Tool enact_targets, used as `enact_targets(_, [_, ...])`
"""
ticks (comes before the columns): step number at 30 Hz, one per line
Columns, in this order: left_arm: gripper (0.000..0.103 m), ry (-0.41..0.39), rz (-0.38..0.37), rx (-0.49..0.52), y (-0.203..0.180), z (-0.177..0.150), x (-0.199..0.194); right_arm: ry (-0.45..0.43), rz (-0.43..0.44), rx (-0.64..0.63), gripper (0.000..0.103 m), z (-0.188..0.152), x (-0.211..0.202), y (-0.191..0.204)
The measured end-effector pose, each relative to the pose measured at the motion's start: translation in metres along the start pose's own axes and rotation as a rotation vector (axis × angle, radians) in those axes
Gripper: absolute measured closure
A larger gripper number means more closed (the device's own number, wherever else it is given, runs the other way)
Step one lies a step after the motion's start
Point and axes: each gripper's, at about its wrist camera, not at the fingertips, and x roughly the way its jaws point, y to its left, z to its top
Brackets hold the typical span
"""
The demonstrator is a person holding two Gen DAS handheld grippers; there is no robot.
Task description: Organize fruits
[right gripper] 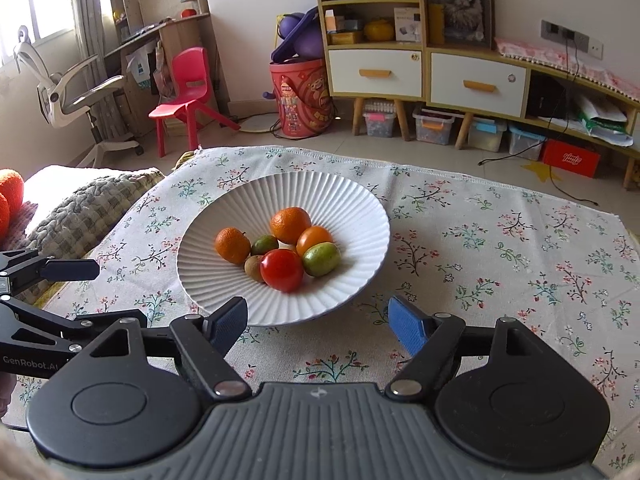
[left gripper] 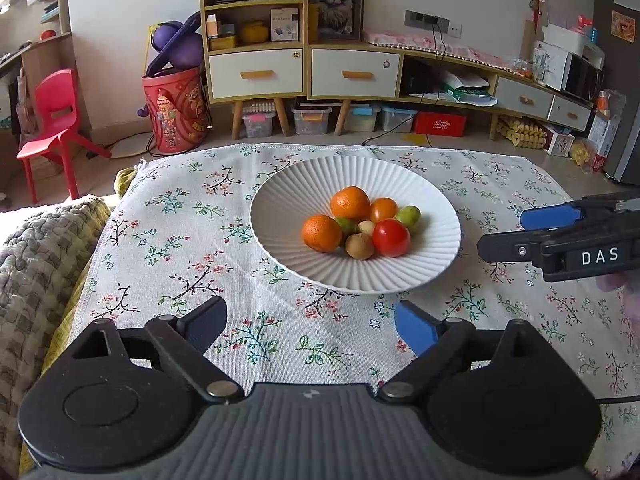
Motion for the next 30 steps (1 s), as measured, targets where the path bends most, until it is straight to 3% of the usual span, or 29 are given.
enact_targets(5, [0.011, -0.001, 0.027, -0.042, 0.001, -0.002, -0.010, 0.035, -0.054, -0.002, 0.015, -0.004, -0.004, 0.005])
enact_targets(15, [0.011, 0.039, 0.155, -0.107, -0.001, -0.005, -0.018, 0.099, -0.122, 0.001, 0.007, -0.014, -0.003, 0.016])
enact_targets(30, [0.011, 0.084, 0.158, -0.110, -0.004, -0.009, -0.015, 0.113, -0.150, -0.012, 0.003, -0.018, -0.003, 0.020])
